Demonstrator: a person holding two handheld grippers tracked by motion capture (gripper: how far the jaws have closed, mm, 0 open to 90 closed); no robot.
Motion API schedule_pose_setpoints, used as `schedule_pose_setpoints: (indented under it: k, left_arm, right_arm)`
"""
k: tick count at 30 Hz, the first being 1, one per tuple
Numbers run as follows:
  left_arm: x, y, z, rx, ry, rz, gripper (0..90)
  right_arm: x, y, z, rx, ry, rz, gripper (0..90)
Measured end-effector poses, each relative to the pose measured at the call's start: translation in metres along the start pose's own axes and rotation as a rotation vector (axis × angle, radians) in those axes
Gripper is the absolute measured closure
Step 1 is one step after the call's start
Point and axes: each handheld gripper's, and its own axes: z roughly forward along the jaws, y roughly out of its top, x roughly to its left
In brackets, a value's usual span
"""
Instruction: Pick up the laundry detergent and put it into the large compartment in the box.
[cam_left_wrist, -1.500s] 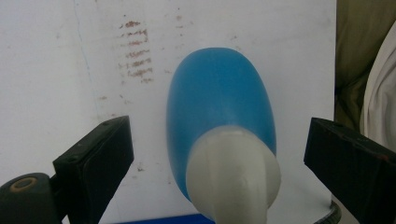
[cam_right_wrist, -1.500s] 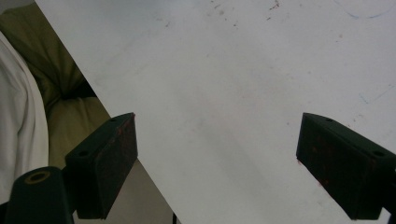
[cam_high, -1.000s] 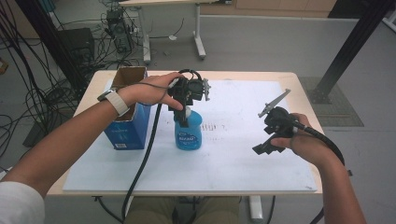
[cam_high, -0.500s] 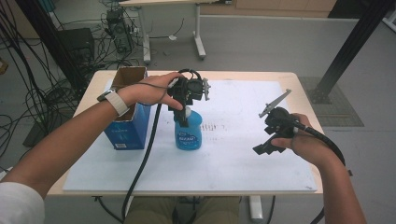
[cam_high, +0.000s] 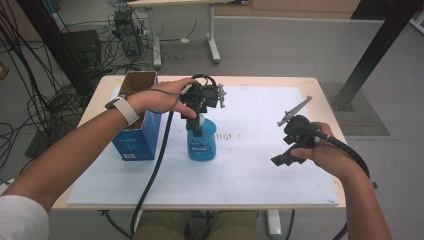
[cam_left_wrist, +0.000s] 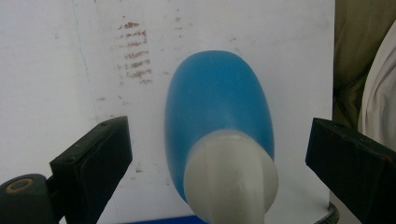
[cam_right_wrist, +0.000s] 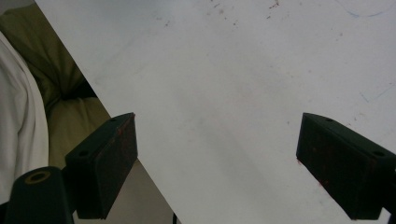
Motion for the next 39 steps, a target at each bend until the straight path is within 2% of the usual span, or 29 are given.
schedule_pose_setpoints:
  k: [25, 39]
  left_arm:
    - [-0.0002, -0.0025, 0.0024, -0.012, 0.007, 0.006, 7.6]
    - [-0.0018, -0.0043, 0.0037, -0.018, 0.015, -0.003, 7.6]
  right_arm:
    - [-0.0016, 0.0005, 0.0028, 0.005, 0.003, 0.005, 12.5]
    - [-0.0017, 0.0008, 0.0032, 0.003, 0.003, 0.003, 12.5]
